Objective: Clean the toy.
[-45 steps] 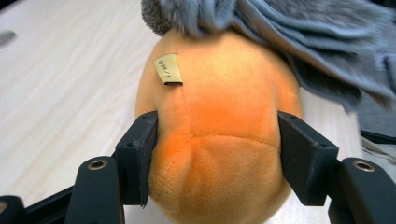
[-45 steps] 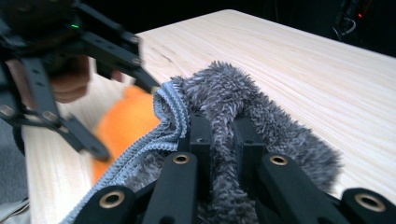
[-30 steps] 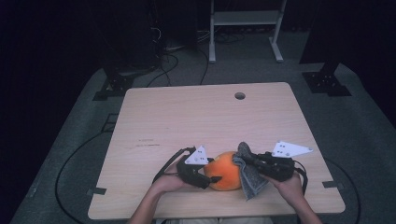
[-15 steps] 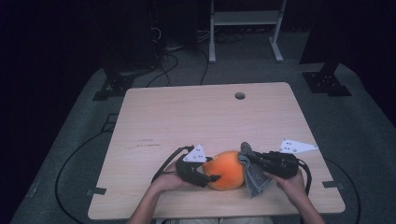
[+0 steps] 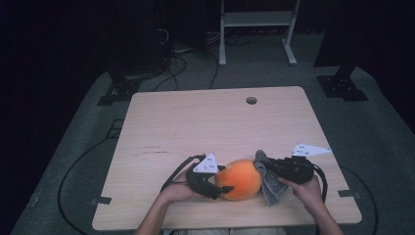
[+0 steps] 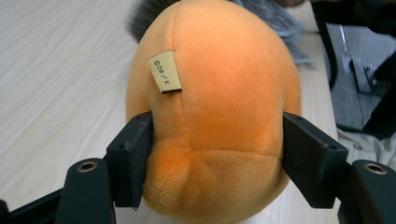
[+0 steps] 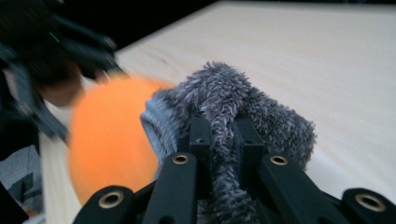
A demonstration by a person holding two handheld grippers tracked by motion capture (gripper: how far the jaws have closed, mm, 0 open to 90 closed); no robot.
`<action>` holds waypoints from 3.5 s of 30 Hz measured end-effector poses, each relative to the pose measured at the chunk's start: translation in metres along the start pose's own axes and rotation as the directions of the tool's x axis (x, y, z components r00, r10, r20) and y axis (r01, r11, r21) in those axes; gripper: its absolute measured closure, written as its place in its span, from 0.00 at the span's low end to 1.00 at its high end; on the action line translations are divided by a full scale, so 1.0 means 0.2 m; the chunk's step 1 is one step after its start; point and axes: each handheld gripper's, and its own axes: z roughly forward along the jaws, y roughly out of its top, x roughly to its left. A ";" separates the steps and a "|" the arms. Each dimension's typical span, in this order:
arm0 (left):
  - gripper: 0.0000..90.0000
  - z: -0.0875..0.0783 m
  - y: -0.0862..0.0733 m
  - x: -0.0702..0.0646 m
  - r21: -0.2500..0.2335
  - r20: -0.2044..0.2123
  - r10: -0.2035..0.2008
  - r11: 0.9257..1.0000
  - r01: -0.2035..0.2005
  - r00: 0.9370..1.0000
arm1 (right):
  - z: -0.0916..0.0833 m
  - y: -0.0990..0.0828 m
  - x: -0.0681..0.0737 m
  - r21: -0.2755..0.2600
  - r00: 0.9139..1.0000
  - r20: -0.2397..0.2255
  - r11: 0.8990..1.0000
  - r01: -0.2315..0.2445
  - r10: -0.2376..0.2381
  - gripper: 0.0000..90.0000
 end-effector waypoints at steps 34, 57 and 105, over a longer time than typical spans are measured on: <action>0.42 0.04 0.10 -0.09 -0.020 -0.103 0.102 0.994 -0.104 0.989 | -0.05 0.15 0.14 -0.016 0.997 0.027 0.997 0.078 -0.077 0.90; 0.26 0.08 0.01 0.00 -0.025 -0.011 -0.048 0.999 0.048 0.999 | 0.00 0.02 0.02 0.092 0.997 0.061 0.995 0.030 -0.036 0.89; 0.37 -0.04 0.06 0.05 -0.116 -0.043 -0.136 0.985 0.130 0.990 | -0.04 0.08 0.06 0.013 0.989 0.139 0.999 0.049 -0.050 0.89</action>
